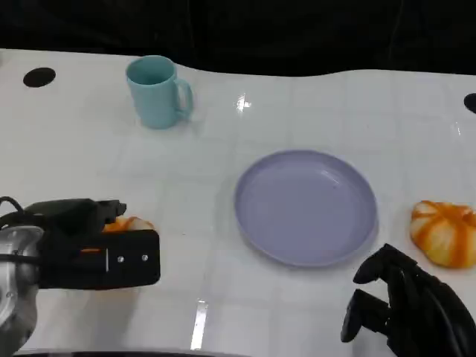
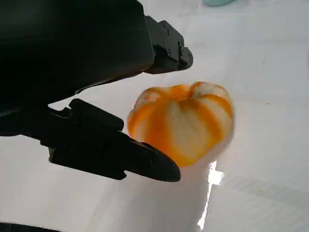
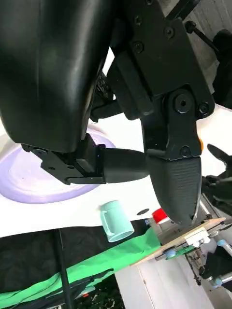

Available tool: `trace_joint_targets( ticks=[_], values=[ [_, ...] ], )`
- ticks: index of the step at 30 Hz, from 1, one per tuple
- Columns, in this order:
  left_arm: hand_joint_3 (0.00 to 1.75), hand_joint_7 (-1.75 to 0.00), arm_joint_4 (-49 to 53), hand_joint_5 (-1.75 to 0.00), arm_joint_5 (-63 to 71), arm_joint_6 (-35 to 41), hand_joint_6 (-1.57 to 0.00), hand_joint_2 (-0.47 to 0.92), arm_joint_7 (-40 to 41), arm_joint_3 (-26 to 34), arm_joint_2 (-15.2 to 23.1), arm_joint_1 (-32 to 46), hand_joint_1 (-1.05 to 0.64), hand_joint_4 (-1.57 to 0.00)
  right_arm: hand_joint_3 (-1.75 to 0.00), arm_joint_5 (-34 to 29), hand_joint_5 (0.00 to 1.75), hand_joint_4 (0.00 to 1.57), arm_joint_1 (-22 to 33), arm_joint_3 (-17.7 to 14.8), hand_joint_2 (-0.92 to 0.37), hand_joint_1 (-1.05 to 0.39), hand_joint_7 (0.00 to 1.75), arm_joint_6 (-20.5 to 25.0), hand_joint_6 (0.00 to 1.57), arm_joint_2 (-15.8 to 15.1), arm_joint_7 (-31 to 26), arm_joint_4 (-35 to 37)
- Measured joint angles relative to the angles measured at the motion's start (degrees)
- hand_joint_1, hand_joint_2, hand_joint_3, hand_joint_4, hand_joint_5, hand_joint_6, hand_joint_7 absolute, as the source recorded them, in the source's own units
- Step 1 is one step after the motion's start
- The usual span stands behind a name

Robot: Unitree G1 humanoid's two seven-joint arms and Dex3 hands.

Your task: Grasp the bread from the table and place it into the plate.

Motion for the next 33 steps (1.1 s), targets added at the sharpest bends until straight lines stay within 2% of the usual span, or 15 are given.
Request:
trace_joint_targets(
  ticks=[10, 26, 30, 33],
  values=[
    [0.0, -0.01, 6.5, -0.01, -0.6, -0.4, -0.15, 0.89, 1.5, -3.0, -1.9, -3.3, -0.61, -0.06, -0.44, 0.0, 1.75, 0.71, 0.0, 0.0, -0.92, -0.55, 1.74, 0.0, 0.41, 0.0, -0.1, 0.0],
    [0.0, -0.01, 18.4, -0.02, -0.9, -3.3, -0.17, 0.86, 10.7, -6.0, -5.2, -6.6, -0.57, -0.06, -0.45, 0.0, 1.75, 0.72, 0.0, -0.1, -0.92, -0.55, 1.75, -0.1, 0.42, 0.0, 0.0, -0.1],
    [0.0, -0.02, 22.5, -0.04, -1.1, -6.0, -0.2, 0.88, 16.2, -6.2, -6.0, -7.1, -0.5, -0.11, -0.44, 0.1, 1.75, 0.71, 0.0, -0.1, -0.92, -0.55, 1.74, -0.1, 0.42, 0.0, 0.0, -0.1],
    [0.02, -0.05, 25.4, -0.1, -2.1, -8.6, -0.29, 0.91, 20.4, -6.2, -6.5, -7.1, -0.3, -0.24, -0.45, 0.1, 1.75, 0.7, 0.1, -0.1, -0.92, -0.54, 1.74, 0.0, 0.41, 0.0, 0.0, -0.1]
  ],
)
